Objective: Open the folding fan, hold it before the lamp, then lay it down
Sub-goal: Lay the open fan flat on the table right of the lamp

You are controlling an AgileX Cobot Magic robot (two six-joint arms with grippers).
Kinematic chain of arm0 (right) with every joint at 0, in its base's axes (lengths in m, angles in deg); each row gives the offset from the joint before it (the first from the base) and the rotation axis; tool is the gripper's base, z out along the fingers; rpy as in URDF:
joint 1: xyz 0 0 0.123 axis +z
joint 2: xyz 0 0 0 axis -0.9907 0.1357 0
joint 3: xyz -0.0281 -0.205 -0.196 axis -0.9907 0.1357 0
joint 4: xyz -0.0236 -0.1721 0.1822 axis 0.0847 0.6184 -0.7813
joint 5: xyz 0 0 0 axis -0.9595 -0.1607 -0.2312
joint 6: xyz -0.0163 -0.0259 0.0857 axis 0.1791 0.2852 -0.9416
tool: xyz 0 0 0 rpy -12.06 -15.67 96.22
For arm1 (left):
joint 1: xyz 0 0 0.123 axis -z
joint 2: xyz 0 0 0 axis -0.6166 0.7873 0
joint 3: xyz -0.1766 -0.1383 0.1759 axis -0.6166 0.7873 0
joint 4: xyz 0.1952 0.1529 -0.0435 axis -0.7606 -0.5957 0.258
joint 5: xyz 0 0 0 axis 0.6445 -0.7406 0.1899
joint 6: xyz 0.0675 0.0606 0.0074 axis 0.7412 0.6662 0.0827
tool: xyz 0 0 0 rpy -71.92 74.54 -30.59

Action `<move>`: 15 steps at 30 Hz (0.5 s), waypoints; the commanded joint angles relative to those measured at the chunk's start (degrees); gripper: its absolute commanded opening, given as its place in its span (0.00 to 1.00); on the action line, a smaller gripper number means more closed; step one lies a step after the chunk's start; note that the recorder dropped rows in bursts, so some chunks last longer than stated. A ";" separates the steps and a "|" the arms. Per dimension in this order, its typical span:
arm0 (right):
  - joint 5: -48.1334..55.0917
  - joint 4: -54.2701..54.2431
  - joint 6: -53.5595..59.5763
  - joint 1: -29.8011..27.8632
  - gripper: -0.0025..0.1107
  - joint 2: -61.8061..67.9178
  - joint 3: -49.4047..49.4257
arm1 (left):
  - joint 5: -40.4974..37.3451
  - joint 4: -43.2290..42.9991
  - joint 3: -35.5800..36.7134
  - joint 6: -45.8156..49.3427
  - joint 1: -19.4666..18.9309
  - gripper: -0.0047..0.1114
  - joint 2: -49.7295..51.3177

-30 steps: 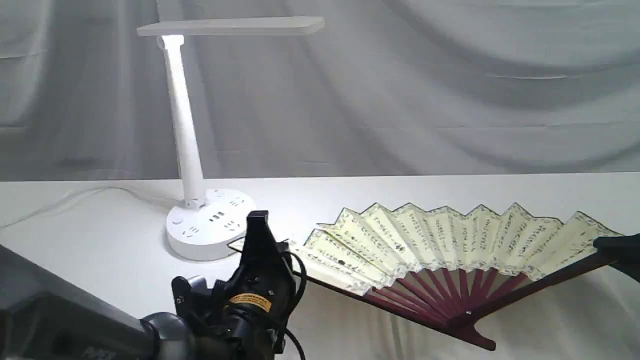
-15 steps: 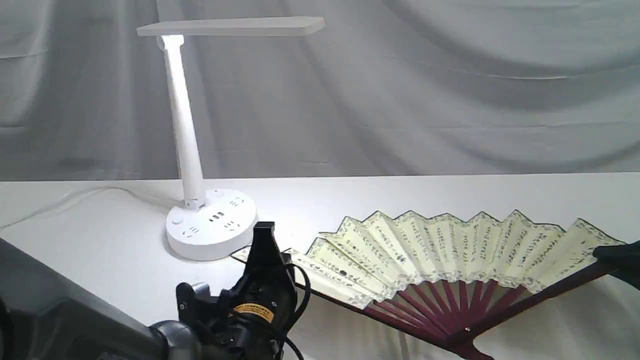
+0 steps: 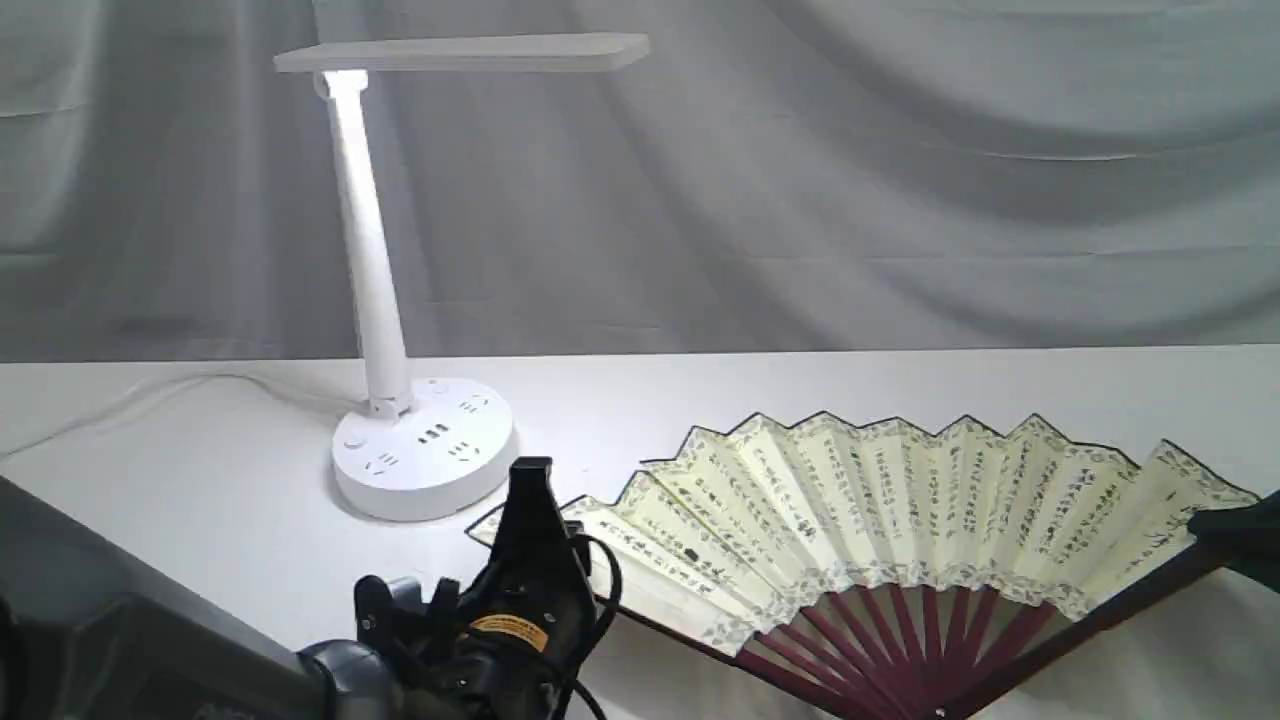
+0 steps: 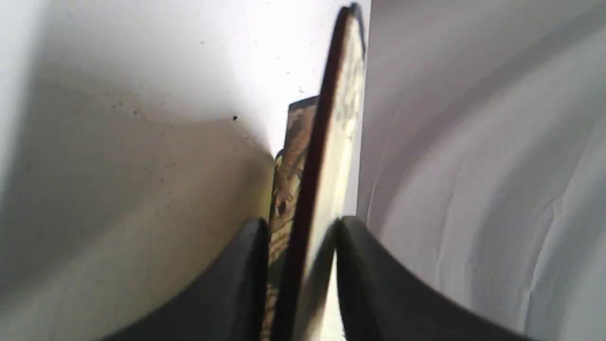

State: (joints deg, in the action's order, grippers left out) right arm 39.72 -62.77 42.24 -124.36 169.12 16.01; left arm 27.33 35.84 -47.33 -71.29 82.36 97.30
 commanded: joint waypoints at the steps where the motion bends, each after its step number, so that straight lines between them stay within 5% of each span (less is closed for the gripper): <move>1: -0.93 1.21 1.43 0.42 0.07 -0.15 0.34 | 0.06 0.23 -0.59 1.00 0.25 0.26 -0.17; 6: -1.15 1.33 1.43 0.42 0.21 -0.15 0.34 | 0.17 0.27 -0.59 5.83 0.25 0.30 -0.17; 15: -2.24 1.56 2.06 0.42 0.47 -0.15 0.34 | 0.31 0.63 -0.59 15.32 0.13 0.57 -0.17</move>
State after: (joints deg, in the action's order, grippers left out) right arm 38.12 -61.37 43.35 -124.23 169.12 16.01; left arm 26.73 36.09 -47.66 -57.54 82.36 97.30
